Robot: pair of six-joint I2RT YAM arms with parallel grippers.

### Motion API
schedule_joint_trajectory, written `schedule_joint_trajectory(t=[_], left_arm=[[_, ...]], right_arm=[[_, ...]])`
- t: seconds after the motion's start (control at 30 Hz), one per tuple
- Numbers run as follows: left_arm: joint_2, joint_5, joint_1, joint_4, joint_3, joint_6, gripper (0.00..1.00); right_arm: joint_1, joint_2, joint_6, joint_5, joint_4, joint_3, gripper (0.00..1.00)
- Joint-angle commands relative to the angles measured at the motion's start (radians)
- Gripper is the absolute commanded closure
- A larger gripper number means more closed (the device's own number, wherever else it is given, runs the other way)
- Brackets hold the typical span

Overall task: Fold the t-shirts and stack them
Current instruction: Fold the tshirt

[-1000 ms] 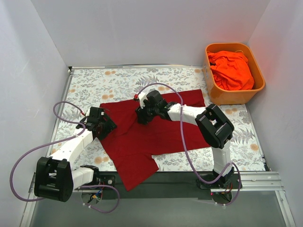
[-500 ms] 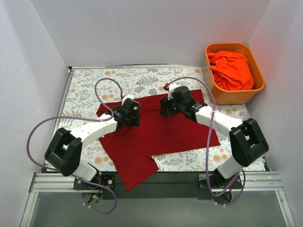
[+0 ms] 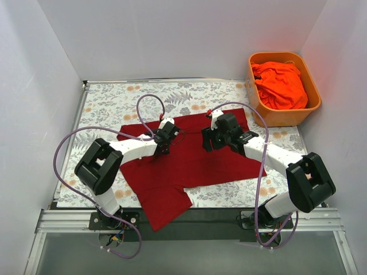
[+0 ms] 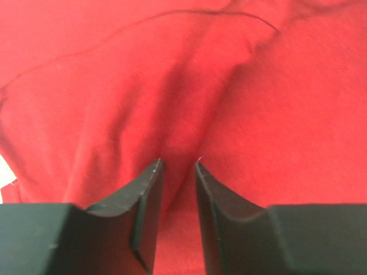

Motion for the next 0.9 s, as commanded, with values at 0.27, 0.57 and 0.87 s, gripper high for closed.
schedule_joint_trajectory(t=[0.27,0.57,0.87], left_arm=[[0.060,-0.208,0.026,0.055,0.080,0.115,0.84],[0.069,-0.038,0.165,0.116,0.147,0.242,0.85],[0.127,0.392,0.373,0.112,0.262,0.247,0.80]], right_arm=[[-0.016,-0.024,-0.007,0.000,0.010,-0.003,0.41],[-0.022,-0.019,-0.015,-0.010,0.010,-0.008,0.41],[-0.028,-0.002,-0.021,-0.026,0.010,-0.015,0.42]])
